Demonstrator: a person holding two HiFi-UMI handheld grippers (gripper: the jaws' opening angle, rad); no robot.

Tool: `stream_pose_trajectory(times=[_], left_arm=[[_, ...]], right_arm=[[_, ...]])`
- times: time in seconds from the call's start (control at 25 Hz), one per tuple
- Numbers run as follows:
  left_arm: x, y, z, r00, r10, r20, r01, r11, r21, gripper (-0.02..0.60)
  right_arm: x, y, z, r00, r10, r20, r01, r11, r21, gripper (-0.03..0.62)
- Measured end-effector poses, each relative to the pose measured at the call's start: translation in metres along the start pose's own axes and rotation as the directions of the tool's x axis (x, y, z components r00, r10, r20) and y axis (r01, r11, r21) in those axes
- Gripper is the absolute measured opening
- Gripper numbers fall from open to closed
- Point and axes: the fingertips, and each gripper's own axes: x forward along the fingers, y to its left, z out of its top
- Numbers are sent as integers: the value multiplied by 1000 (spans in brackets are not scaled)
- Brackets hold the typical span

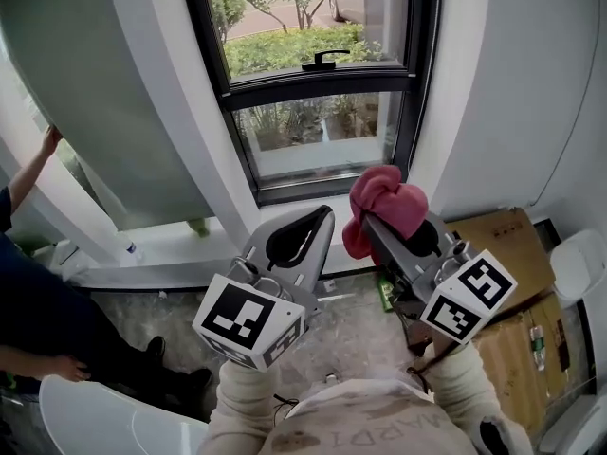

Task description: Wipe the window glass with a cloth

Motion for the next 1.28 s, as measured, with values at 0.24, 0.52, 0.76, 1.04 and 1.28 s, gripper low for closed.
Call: stream_pose_trajectory(times=[0.24, 0.52, 0.76, 1.04, 1.28], left_arm=[[13, 26, 11, 1000, -24, 19, 23, 1000, 15, 2], [70, 49, -1, 999, -40, 16, 40, 999, -5, 2], [141, 77, -11, 1000, -21, 7, 21, 1000, -6, 2], [234, 109, -2, 999, 26, 25, -26, 1000, 4, 2], [290, 120, -9, 999, 46, 17, -46, 999, 15, 2]], right_arm=[[19, -12, 8, 1000, -6, 16, 6, 1000, -22, 112], [45, -58, 1, 1000, 4, 26, -1, 996, -94, 112], [78, -127, 2, 999, 47, 14, -46, 995, -92, 110], [111, -216, 30, 994, 112, 13, -110, 987, -121, 109], [123, -272, 36, 991, 130, 19, -126, 984, -122, 109]])
